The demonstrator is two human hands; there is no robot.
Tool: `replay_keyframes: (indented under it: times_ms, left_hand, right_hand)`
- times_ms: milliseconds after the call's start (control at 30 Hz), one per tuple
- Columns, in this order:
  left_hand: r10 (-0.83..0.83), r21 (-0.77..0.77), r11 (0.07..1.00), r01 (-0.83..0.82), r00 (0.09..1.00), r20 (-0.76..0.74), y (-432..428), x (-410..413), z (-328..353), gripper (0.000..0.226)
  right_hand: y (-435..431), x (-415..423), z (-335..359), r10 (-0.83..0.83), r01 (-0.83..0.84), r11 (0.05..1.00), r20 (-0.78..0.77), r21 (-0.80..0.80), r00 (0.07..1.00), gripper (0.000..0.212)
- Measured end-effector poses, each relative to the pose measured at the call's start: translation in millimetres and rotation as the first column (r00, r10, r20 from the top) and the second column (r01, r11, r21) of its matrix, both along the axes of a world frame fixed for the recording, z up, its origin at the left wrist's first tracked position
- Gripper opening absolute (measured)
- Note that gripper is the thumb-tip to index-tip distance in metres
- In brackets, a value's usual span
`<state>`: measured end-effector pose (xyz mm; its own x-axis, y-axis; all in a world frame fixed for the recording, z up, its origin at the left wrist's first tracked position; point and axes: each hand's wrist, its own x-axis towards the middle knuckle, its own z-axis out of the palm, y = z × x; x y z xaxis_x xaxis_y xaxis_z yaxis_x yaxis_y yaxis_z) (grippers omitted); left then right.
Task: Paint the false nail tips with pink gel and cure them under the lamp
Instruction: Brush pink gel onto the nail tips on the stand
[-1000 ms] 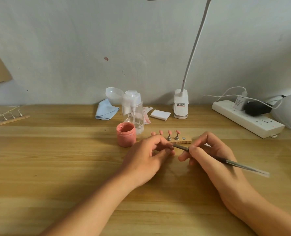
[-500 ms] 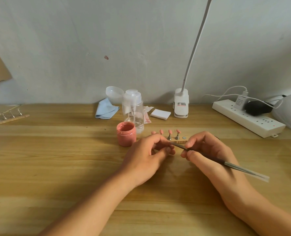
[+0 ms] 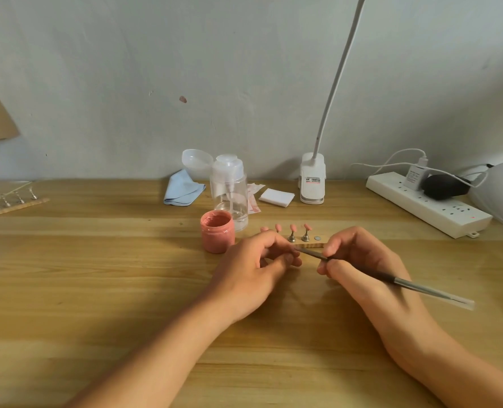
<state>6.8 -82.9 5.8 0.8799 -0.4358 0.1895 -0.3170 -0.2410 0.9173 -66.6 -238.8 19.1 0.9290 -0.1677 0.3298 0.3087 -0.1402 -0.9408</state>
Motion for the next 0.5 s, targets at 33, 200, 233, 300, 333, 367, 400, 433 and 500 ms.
replay_keyframes:
  times_ms: [33,200,233,300,333,367,400,433,500]
  left_hand:
    - [-0.001,-0.001,1.000,0.001,1.000,0.001,0.1,-0.1,0.1,0.014]
    - [0.010,0.003,1.000,-0.010,1.000,0.008,0.5,-0.1,-0.6,0.013]
    - [0.015,0.005,1.000,-0.015,1.000,0.011,0.6,0.3,-0.8,0.012]
    - [0.019,-0.001,1.000,-0.019,1.000,0.010,0.7,0.5,-1.0,0.011]
    - [0.019,-0.010,1.000,-0.019,1.000,0.011,0.6,0.7,-1.3,0.011]
    - [0.022,-0.013,1.000,-0.022,1.000,0.015,0.7,1.0,-1.8,0.012]
    - [0.026,-0.011,1.000,-0.026,1.000,0.017,0.5,1.0,-2.0,0.012]
    - [0.029,-0.007,1.000,-0.029,0.999,0.017,0.4,0.8,-2.1,0.013]
    - [0.033,-0.002,0.999,-0.033,0.999,0.018,0.1,0.9,-2.3,0.015]
  right_hand:
    - [-0.2,0.4,-0.2,0.002,-0.002,1.000,0.006,-0.009,1.000,0.013]
    - [-1.8,-1.1,-1.1,-0.019,0.023,0.999,0.104,-0.033,0.994,0.015]
    - [-1.5,-1.2,-1.1,-0.014,0.017,1.000,0.109,-0.022,0.994,0.015]
    - [-1.7,-0.7,-1.9,0.000,0.000,1.000,0.093,0.009,0.996,0.013]
    - [-2.0,-0.3,-2.4,-0.001,0.000,1.000,0.081,0.013,0.997,0.013]
    - [-2.2,0.3,-2.9,-0.006,0.005,1.000,0.070,0.014,0.998,0.014]
    - [-2.5,0.6,-3.5,-0.012,0.011,1.000,0.063,0.019,0.998,0.016]
    - [-2.7,1.0,-3.9,-0.020,0.018,0.999,0.059,0.028,0.998,0.017]
    - [-2.0,1.4,-4.4,-0.031,0.029,0.998,0.056,0.049,0.998,0.018]
